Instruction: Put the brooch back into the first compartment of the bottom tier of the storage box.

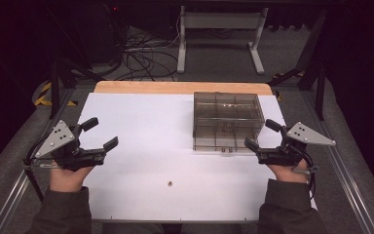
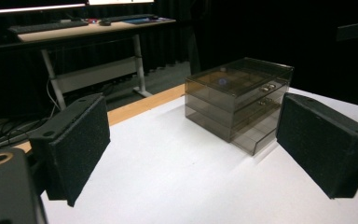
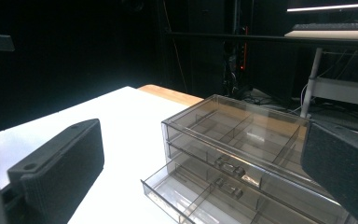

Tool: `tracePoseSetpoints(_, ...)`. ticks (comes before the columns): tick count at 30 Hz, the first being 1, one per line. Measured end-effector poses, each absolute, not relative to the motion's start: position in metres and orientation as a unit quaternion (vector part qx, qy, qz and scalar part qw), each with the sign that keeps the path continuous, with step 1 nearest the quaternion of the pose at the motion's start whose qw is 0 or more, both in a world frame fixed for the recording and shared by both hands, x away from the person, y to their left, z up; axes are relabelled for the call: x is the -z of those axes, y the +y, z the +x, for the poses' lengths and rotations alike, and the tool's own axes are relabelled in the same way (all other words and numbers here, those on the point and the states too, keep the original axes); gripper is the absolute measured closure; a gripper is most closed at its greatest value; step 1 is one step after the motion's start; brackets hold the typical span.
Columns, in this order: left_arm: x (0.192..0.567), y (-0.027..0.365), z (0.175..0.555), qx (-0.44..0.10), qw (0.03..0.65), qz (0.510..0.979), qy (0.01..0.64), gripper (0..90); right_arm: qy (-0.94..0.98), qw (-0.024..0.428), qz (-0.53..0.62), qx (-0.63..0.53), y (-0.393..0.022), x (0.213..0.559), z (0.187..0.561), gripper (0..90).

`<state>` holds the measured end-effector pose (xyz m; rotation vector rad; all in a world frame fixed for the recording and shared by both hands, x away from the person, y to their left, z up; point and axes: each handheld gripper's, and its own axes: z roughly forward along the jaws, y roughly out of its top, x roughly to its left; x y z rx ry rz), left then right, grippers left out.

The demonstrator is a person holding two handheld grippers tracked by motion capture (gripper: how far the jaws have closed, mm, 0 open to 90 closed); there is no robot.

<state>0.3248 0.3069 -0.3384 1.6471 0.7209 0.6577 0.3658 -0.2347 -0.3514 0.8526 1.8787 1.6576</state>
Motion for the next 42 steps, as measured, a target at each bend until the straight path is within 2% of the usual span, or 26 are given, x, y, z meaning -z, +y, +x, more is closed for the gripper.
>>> tracePoseSetpoints(42,0.369,0.264,0.336,-0.212,0.53,0.775,0.27,27.6,0.698,0.245,0.324,-0.59,-0.233,0.353,0.368,0.5)
